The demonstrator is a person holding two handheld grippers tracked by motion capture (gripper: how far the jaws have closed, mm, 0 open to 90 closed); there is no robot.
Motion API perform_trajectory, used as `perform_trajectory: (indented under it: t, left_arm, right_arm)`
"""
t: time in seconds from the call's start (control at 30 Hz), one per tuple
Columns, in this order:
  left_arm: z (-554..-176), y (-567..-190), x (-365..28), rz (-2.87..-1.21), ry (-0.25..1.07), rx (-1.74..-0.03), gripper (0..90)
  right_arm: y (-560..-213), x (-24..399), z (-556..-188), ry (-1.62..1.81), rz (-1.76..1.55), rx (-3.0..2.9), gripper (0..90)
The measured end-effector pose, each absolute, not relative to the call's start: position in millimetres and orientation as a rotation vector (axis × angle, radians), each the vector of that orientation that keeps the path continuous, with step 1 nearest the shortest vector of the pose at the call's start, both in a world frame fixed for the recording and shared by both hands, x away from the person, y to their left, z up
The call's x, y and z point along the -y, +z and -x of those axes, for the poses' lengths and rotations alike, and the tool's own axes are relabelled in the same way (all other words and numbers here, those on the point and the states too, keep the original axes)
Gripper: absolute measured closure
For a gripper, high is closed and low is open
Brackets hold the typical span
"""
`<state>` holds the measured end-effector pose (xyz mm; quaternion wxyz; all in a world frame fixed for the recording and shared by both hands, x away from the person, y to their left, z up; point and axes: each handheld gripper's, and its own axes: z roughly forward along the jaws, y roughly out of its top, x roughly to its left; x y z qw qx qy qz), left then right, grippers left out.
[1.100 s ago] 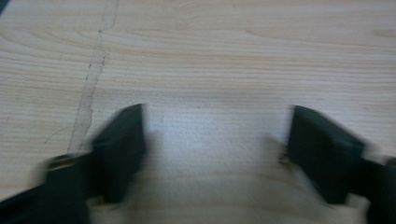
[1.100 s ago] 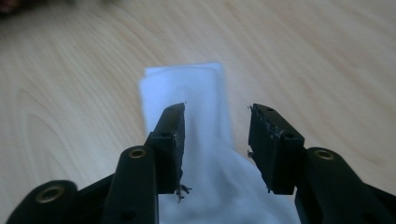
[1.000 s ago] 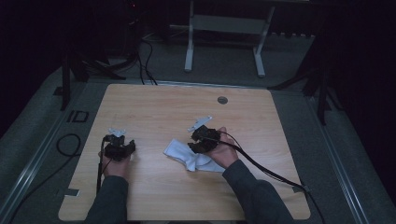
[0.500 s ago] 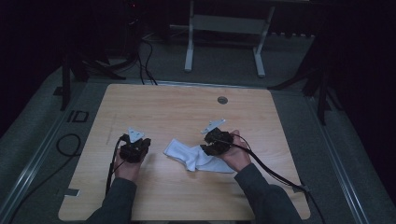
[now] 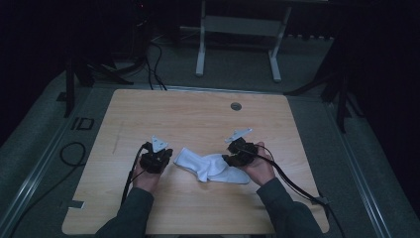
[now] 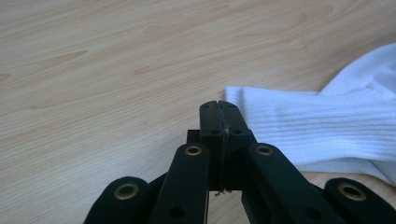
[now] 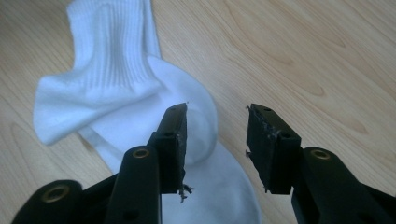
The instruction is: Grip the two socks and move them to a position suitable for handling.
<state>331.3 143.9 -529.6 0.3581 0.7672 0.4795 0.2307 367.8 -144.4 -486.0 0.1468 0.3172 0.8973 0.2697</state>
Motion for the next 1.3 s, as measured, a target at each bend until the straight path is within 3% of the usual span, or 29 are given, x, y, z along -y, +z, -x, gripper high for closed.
perform_trajectory:
  t: [1.03,1.17,1.3]
  left_arm:
    - [-337,-555,-104,-2.144,0.569,-1.129,89.7]
    - [-337,-555,-104,-2.153,0.574,-1.122,89.8]
    - [-337,-556,-104,-2.141,0.573,-1.135,89.8]
  right_arm:
    - [-505,143,-375,0.806,-1.018,-2.615,64.6]
    - [-511,141,-378,0.802,-1.041,-2.64,69.8]
    - [-514,141,-378,0.79,-1.043,-2.656,82.8]
